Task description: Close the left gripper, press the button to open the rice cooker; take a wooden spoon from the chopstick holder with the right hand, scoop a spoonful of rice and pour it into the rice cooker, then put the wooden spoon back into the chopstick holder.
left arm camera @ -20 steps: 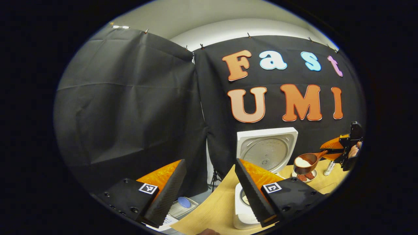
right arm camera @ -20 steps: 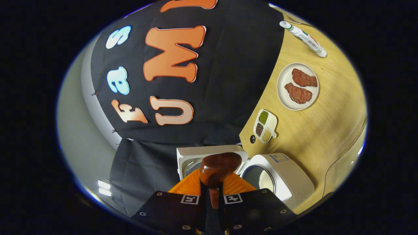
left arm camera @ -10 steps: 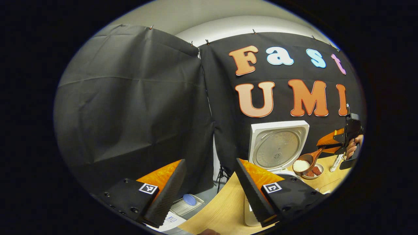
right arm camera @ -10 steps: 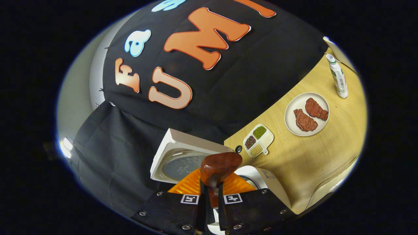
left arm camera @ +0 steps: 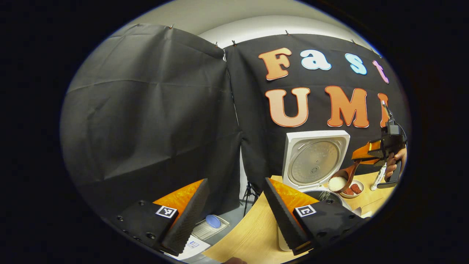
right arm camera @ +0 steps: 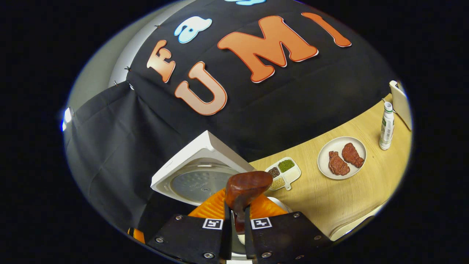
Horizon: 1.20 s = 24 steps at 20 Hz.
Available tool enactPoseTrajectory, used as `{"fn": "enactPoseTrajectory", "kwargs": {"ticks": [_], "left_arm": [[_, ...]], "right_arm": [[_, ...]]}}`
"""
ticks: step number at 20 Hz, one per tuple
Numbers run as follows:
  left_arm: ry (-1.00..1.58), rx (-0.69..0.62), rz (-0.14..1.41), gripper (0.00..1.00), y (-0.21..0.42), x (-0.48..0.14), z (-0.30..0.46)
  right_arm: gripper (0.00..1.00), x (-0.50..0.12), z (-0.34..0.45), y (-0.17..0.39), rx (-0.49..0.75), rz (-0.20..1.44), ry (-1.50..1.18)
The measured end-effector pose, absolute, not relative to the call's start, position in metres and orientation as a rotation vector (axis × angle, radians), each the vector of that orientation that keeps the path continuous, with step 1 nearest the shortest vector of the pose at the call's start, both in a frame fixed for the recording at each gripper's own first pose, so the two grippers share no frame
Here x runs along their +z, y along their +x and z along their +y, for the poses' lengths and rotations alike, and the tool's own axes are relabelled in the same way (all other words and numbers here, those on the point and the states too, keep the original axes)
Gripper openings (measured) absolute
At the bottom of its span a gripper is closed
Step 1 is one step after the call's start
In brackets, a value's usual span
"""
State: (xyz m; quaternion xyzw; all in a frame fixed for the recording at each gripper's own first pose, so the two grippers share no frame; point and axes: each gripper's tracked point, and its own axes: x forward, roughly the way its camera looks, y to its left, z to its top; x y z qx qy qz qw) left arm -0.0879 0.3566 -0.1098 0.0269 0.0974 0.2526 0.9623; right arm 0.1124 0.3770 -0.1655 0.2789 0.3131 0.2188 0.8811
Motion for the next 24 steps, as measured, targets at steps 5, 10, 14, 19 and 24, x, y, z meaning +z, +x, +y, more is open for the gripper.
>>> {"fn": "enactPoseTrajectory", "kwargs": {"ticks": [5, 10, 14, 19, 24], "left_arm": [[0.053, 0.510, 0.202, 0.99, -0.089, -0.111, 0.357], [0.045, 0.519, 0.211, 1.00, -0.090, -0.112, 0.357], [0.046, 0.514, 0.218, 1.00, -0.090, -0.113, 0.357], [0.042, 0.509, 0.221, 1.00, -0.090, -0.114, 0.357], [0.037, 0.508, 0.237, 1.00, -0.090, -0.116, 0.357]], "right_arm": [[0.13, -0.157, 0.384, 0.116, 0.474, 0.630, 0.547], [0.13, -0.150, 0.389, 0.110, 0.499, 0.601, 0.483], [0.13, -0.145, 0.395, 0.106, 0.521, 0.581, 0.454], [0.13, -0.130, 0.398, 0.107, 0.543, 0.528, 0.388], [0.13, -0.120, 0.409, 0.103, 0.580, 0.484, 0.325]]}}
